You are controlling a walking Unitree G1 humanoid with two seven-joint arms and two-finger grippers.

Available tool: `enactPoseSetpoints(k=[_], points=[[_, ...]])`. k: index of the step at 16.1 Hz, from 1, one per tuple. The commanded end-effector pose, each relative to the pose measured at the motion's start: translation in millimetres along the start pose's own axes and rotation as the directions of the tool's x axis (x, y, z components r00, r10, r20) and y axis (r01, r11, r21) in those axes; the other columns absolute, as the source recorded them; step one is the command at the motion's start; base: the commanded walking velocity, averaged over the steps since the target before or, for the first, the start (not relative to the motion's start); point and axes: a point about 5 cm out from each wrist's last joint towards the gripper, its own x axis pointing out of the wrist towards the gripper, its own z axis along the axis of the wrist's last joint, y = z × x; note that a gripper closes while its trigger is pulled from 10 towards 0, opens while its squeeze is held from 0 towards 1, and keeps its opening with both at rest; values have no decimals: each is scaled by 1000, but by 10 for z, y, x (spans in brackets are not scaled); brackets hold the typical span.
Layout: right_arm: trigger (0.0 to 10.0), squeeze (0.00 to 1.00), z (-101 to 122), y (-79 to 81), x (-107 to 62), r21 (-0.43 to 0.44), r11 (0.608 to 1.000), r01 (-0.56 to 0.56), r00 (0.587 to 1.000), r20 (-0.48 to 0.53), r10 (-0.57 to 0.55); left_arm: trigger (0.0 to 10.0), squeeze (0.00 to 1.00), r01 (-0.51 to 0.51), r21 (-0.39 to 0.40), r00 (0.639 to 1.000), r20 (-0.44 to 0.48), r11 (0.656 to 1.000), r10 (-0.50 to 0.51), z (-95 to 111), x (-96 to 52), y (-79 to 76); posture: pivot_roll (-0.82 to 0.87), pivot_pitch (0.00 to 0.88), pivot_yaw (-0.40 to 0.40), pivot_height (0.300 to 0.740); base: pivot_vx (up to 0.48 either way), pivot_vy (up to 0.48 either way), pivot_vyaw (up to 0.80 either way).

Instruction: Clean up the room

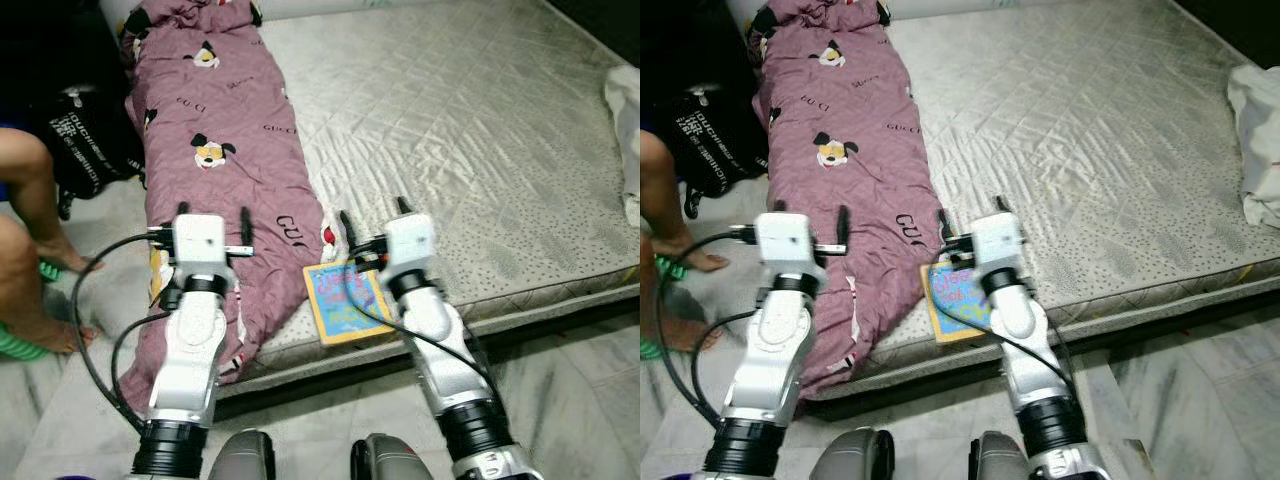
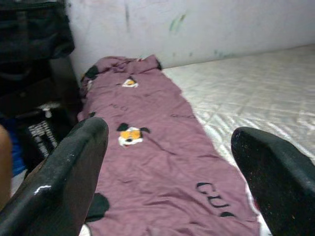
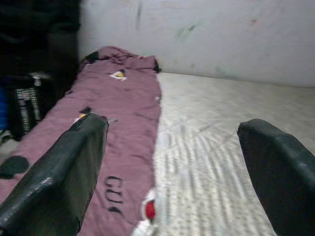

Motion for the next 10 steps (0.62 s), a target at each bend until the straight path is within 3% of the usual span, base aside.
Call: enactPoseSetpoints(k=[1, 7, 10], points=[[10000, 0, 32, 81, 14, -3, 1000, -27, 1000, 13, 27, 10000, 0, -21, 21, 1000, -14, 1000, 21, -29, -9, 59, -6, 137, 3, 740, 0, 0, 800], [10000, 0, 31, 56, 20, 6, 1000, -13, 1000, 10, 13, 10000, 0, -9, 28, 1000, -14, 1000, 9, -20, 7, 38, -12, 146, 2, 740, 0, 0, 800], [10000, 0, 32, 46, 30, 12, 1000, -10, 1000, 9, 10, 10000, 0, -7, 22, 1000, -11, 1000, 7, -14, 13, 39, -12, 148, 0, 740, 0, 0, 0]])
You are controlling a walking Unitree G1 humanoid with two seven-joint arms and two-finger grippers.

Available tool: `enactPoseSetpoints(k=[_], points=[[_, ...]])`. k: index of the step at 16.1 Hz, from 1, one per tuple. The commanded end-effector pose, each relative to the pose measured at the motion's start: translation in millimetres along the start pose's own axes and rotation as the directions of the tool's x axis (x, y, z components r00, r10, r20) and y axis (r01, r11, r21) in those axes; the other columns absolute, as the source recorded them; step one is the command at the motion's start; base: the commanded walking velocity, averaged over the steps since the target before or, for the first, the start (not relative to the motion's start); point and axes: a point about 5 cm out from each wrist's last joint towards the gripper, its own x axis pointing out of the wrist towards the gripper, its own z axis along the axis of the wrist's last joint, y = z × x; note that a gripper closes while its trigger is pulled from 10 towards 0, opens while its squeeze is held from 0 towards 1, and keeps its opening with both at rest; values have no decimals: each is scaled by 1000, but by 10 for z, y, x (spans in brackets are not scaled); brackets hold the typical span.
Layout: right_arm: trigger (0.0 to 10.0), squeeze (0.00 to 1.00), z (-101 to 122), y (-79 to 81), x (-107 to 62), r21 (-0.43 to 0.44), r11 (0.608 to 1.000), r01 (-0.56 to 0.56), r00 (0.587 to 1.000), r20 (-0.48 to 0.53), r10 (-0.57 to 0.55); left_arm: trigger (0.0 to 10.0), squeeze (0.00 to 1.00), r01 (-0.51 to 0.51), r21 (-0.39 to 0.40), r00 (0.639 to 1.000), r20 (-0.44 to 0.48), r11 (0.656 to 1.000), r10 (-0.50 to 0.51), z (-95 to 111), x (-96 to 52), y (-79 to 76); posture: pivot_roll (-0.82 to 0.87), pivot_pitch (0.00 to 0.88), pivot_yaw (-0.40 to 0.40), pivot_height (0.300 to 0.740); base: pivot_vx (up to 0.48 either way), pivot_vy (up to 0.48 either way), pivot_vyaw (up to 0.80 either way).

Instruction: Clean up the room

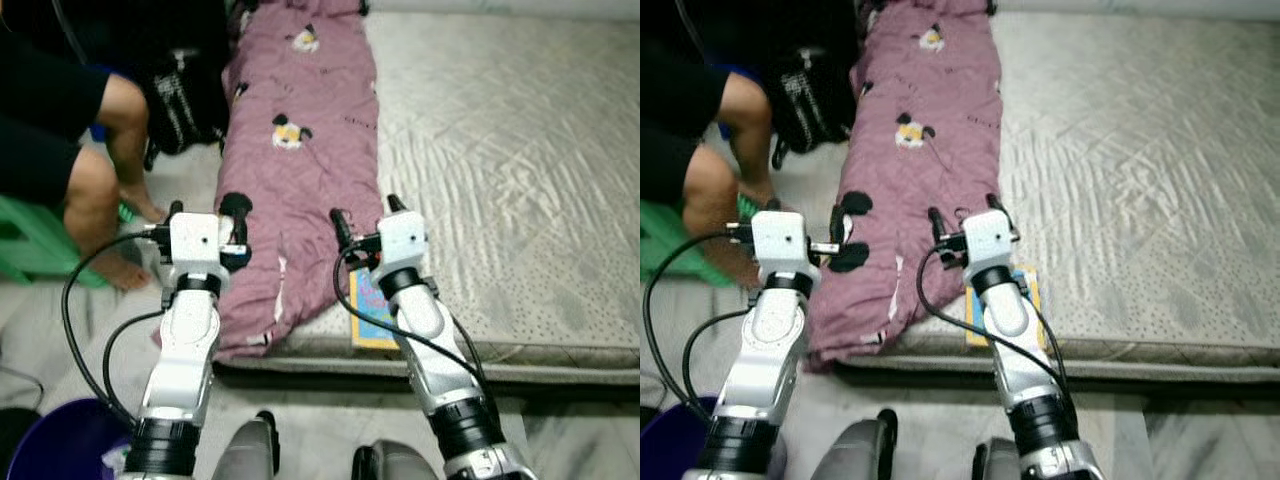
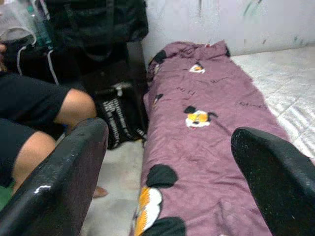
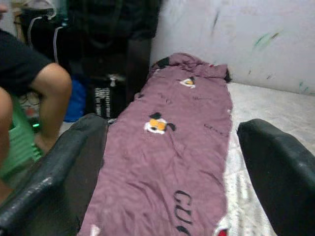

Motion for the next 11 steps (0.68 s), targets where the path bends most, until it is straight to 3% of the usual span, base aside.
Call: enactPoseSetpoints(k=[1, 5, 8, 11], points=[[10000, 0, -5, -21, -4, 7, 1000, 5, 1000, -3, -5, 10000, 0, 4, 5, 1000, -8, 1000, -4, -15, -8, -7, -12, 148, -1, 740, 0, 0, 0], [10000, 0, -22, -27, -12, -11, 1000, -13, 1000, -11, 13, 10000, 0, 0, -5, 1000, -7, 1000, 0, -21, -20, -37, -12, 142, -9, 740, 0, 0, 0], [10000, 0, -40, 33, -7, -22, 996, -84, 996, -22, 83, 10000, 0, -66, -21, 998, -16, 998, 65, -40, -112, -18, 23, 143, -74, 740, 0, 0, 0], [10000, 0, -13, 112, 60, -16, 991, -134, 991, -17, 134, 10000, 0, -128, -19, 991, -34, 992, 127, -85, -198, 92, 50, 143, -112, 740, 0, 0, 0]])
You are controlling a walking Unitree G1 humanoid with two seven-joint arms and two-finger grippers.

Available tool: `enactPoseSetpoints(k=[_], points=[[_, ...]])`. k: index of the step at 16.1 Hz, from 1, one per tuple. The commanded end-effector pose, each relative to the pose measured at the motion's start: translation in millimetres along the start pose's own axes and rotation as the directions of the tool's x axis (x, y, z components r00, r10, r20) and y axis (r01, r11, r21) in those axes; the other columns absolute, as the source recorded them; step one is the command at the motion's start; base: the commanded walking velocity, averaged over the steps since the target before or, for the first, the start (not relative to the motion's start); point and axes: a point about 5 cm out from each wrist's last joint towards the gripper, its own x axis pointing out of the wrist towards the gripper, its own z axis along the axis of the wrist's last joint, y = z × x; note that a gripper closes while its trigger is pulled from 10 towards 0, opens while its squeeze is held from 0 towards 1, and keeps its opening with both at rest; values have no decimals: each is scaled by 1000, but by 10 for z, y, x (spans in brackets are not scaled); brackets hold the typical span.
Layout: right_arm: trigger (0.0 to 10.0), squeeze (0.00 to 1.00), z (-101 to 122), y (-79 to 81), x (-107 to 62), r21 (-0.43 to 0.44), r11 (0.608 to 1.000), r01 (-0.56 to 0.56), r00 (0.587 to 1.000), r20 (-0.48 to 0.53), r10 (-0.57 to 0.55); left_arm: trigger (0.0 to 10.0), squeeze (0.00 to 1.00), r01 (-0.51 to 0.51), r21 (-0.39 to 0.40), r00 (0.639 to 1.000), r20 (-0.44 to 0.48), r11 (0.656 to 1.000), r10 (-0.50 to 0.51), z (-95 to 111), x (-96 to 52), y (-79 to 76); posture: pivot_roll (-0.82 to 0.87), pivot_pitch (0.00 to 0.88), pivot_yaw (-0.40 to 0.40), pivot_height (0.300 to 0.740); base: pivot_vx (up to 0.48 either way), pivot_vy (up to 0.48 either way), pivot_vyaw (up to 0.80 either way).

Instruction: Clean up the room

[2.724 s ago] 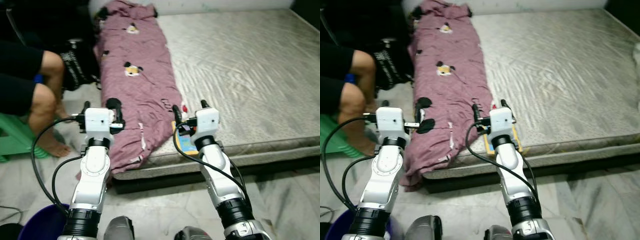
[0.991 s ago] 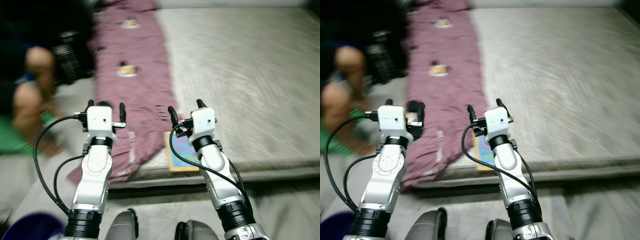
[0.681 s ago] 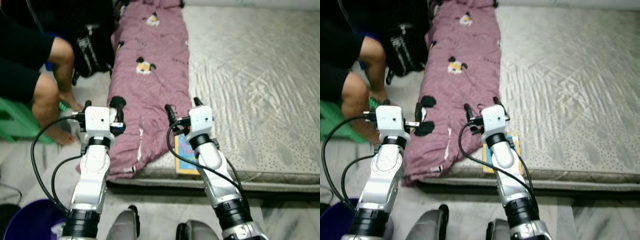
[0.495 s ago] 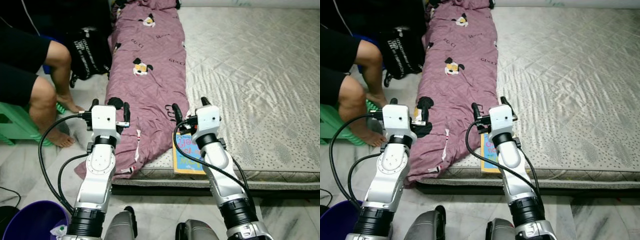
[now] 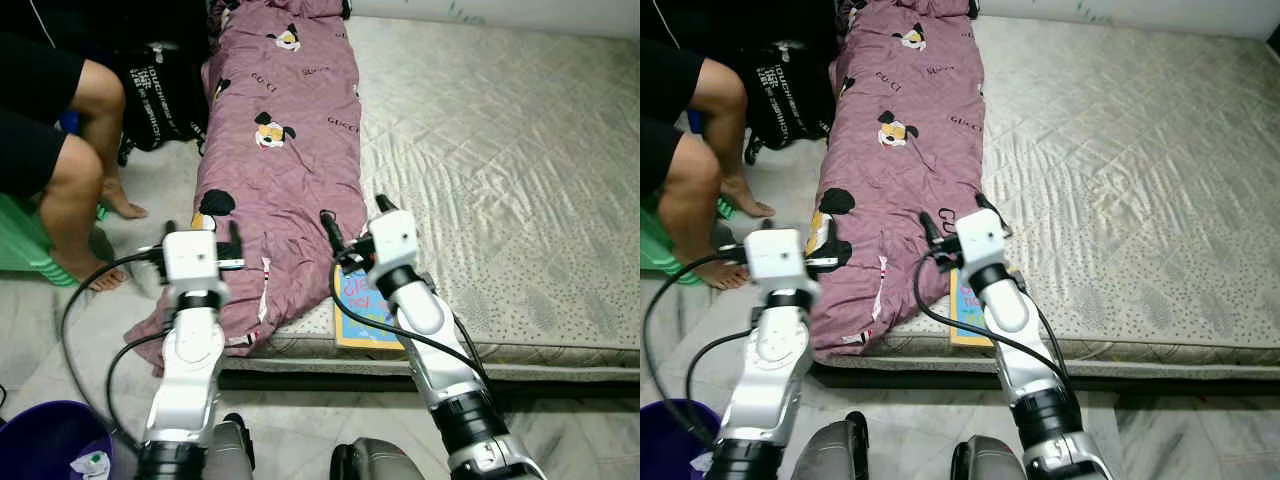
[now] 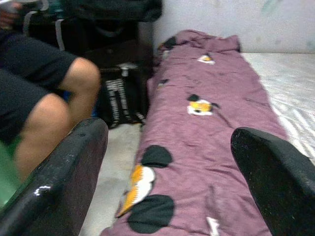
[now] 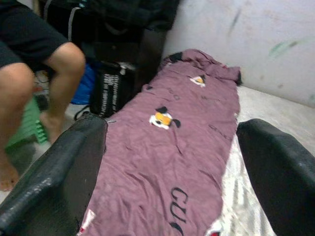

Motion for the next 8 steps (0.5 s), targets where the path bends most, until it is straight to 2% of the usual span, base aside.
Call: enactPoseSetpoints(k=[1, 8], points=[[10000, 0, -25, 37, 17, 8, 1000, -18, 1000, -14, 18, 10000, 0, -15, 9, 1000, 8, 1000, 15, 22, -17, 25, 60, 144, -120, 740, 0, 0, 0], [10000, 0, -79, 39, -3, 10, 1000, -9, 1000, -24, 9, 10000, 0, 20, 18, 1000, 8, 1000, -20, 47, -23, 18, 52, 159, -87, 740, 0, 0, 0]])
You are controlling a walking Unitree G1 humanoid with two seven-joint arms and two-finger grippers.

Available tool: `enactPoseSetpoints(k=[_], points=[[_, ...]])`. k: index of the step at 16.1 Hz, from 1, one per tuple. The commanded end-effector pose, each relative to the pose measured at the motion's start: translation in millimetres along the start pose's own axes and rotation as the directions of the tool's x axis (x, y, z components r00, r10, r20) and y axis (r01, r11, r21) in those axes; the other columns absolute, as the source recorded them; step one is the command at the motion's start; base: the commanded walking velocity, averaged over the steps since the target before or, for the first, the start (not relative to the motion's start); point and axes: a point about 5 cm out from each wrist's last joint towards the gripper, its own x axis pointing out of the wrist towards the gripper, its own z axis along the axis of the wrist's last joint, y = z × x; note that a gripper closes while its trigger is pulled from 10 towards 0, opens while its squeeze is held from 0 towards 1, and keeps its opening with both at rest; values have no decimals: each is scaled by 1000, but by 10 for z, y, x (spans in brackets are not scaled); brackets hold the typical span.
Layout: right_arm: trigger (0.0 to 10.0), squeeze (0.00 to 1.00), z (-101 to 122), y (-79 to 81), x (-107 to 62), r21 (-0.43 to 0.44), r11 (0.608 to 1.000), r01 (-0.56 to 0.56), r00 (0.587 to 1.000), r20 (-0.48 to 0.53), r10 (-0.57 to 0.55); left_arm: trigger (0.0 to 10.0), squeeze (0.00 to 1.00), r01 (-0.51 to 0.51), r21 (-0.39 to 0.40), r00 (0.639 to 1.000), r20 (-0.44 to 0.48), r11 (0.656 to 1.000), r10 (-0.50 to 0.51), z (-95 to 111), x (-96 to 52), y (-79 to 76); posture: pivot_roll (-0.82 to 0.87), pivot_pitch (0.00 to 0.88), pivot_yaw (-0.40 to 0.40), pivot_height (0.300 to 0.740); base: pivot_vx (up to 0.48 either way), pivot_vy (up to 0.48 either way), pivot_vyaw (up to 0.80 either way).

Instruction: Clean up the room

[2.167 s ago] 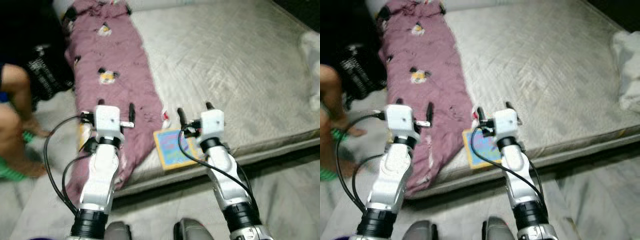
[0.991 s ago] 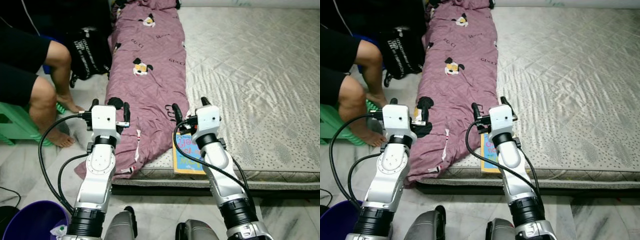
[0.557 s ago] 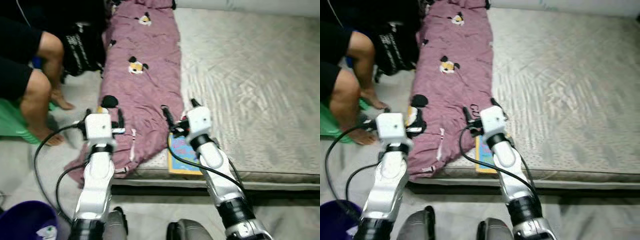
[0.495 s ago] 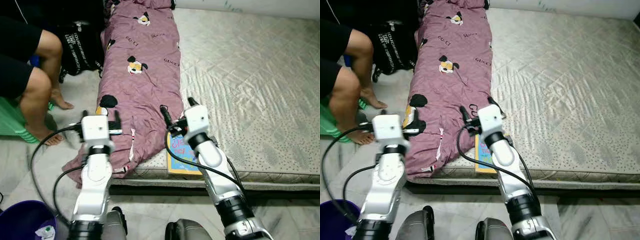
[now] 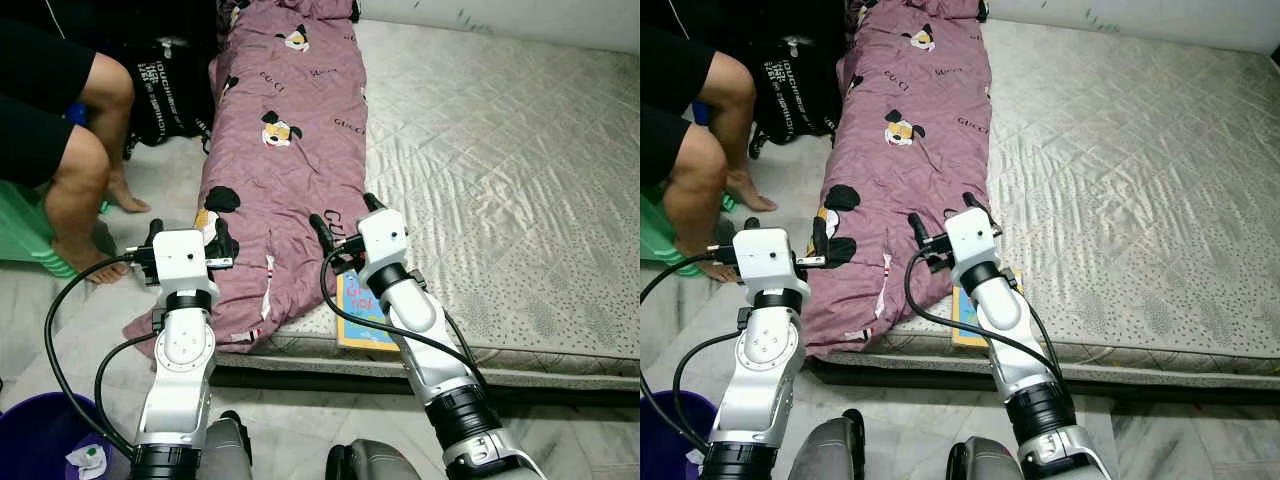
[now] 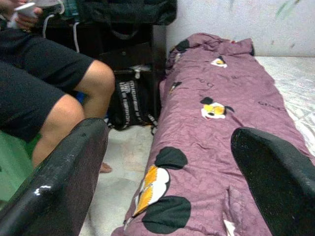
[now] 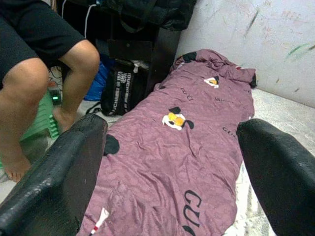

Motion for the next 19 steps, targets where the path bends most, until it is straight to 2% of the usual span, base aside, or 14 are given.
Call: enactPoseSetpoints(k=[1, 5, 19], points=[[10000, 0, -42, -7, -28, 4, 1000, 12, 1000, -12, -11, 10000, 0, 21, -9, 1000, -3, 1000, -21, 16, -9, -26, 47, 160, -79, 740, 0, -277, 0], [10000, 0, -45, -35, -40, 11, 999, 39, 999, -9, -39, 10000, 0, 51, -6, 999, -3, 999, -51, 33, 23, -56, 47, 166, -69, 740, 0, -262, 0], [10000, 0, -40, -8, -12, 16, 999, 30, 1000, -1, -30, 10000, 0, 62, -7, 998, 2, 998, -61, 48, 33, -51, 56, 162, -74, 740, 0, -388, 0]])
